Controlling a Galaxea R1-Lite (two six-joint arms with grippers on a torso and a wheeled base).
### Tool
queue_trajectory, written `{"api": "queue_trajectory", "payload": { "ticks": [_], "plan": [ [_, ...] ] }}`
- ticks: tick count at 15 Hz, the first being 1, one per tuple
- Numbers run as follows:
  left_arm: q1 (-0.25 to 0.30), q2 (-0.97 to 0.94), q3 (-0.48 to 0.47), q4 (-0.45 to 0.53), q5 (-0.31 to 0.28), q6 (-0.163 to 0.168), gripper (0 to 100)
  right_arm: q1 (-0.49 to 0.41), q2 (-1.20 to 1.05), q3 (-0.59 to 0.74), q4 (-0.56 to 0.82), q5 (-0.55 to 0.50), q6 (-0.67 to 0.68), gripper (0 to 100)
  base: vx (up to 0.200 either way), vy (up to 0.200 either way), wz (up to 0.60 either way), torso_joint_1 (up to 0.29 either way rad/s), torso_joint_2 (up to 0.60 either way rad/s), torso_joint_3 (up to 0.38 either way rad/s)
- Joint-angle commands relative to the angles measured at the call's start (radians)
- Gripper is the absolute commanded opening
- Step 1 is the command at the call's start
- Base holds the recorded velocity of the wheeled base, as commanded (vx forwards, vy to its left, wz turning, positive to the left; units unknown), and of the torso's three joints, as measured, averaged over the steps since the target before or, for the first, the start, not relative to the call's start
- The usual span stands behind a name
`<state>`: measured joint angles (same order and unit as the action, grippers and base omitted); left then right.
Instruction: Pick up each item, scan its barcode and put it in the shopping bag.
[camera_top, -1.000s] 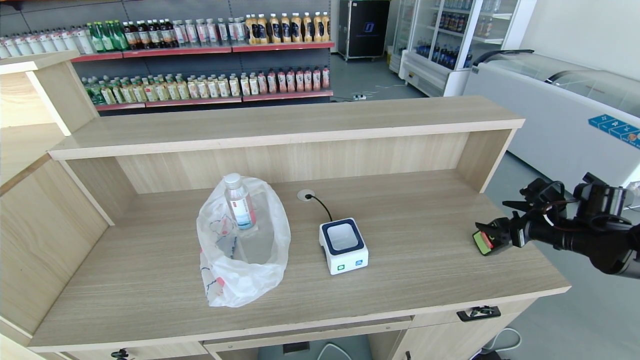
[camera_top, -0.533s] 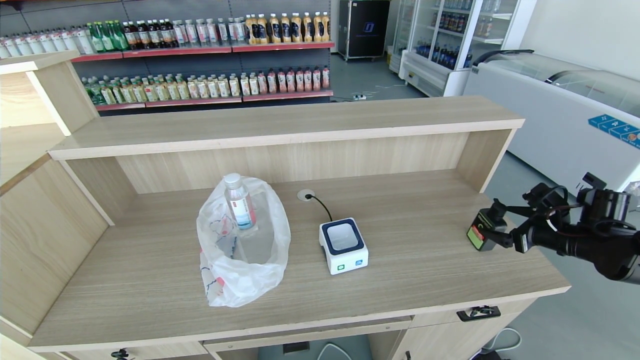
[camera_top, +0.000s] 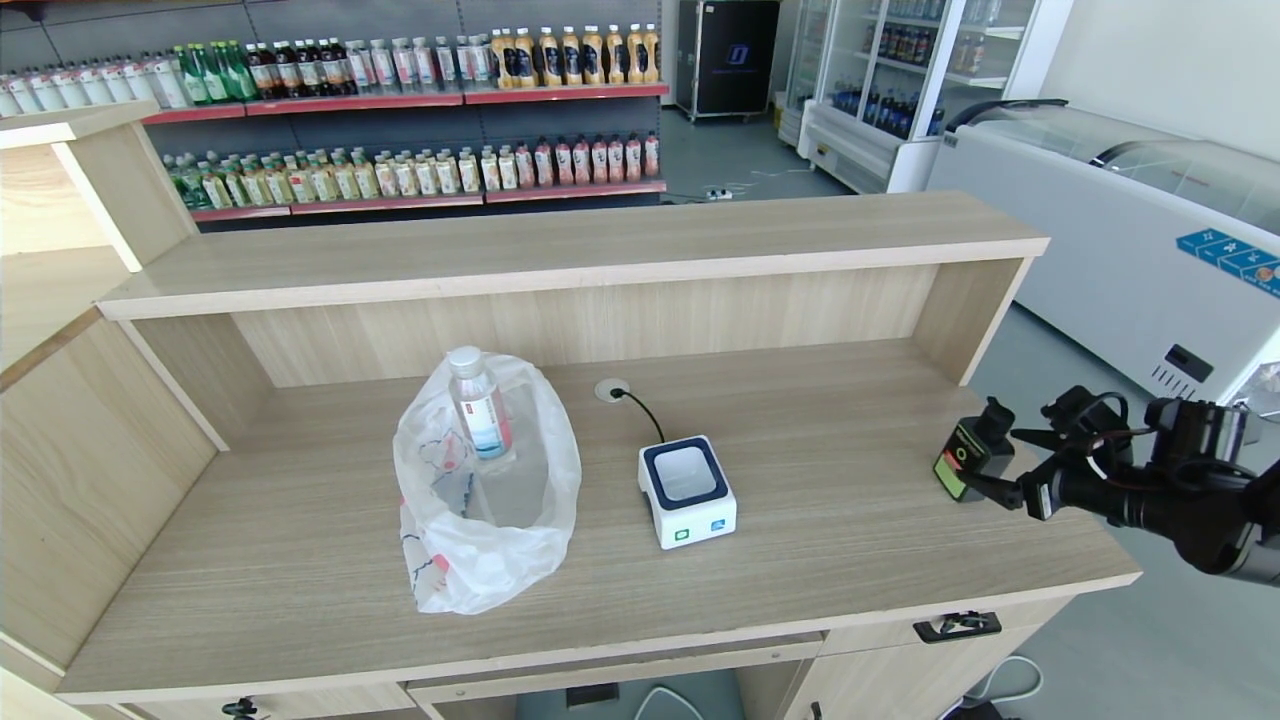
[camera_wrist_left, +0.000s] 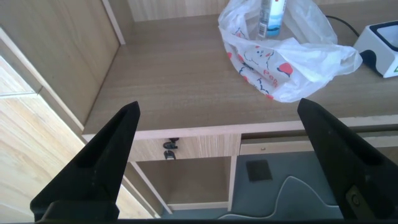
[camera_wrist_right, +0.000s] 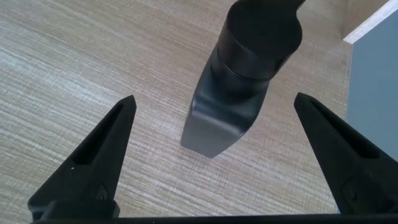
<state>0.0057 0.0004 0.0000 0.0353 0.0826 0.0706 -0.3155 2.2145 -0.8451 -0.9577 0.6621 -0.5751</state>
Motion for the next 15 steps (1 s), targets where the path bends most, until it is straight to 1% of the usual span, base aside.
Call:
{"api": "queue_trajectory", "payload": {
  "ticks": [1,4,7,9,12,13,15],
  "plan": [
    [0.0,0.0,0.0,0.0,0.0,0.0,100,0.019,0.054,-0.008,-0.01,0.001,-0.002,100,0.0,0.0,0.0,0.0,0.0,0.0],
    [0.0,0.0,0.0,0.0,0.0,0.0,100,0.047,0.083,-0.028,-0.019,0.001,0.0,100,0.0,0.0,0.0,0.0,0.0,0.0],
    [0.0,0.0,0.0,0.0,0.0,0.0,100,0.067,0.114,-0.081,-0.019,0.001,0.018,100,0.0,0.0,0.0,0.0,0.0,0.0],
    [0.0,0.0,0.0,0.0,0.0,0.0,100,0.072,0.137,-0.121,-0.019,-0.006,0.02,100,0.0,0.0,0.0,0.0,0.0,0.0],
    [0.0,0.0,0.0,0.0,0.0,0.0,100,0.084,0.152,-0.147,-0.021,-0.032,0.041,100,0.0,0.0,0.0,0.0,0.0,0.0],
    [0.0,0.0,0.0,0.0,0.0,0.0,100,0.087,0.157,-0.152,-0.021,-0.032,0.043,0,0.0,0.0,0.0,0.0,0.0,0.0],
    [0.0,0.0,0.0,0.0,0.0,0.0,100,0.092,0.162,-0.16,-0.021,-0.032,0.043,0,0.0,0.0,0.0,0.0,0.0,0.0]
  ]
}}
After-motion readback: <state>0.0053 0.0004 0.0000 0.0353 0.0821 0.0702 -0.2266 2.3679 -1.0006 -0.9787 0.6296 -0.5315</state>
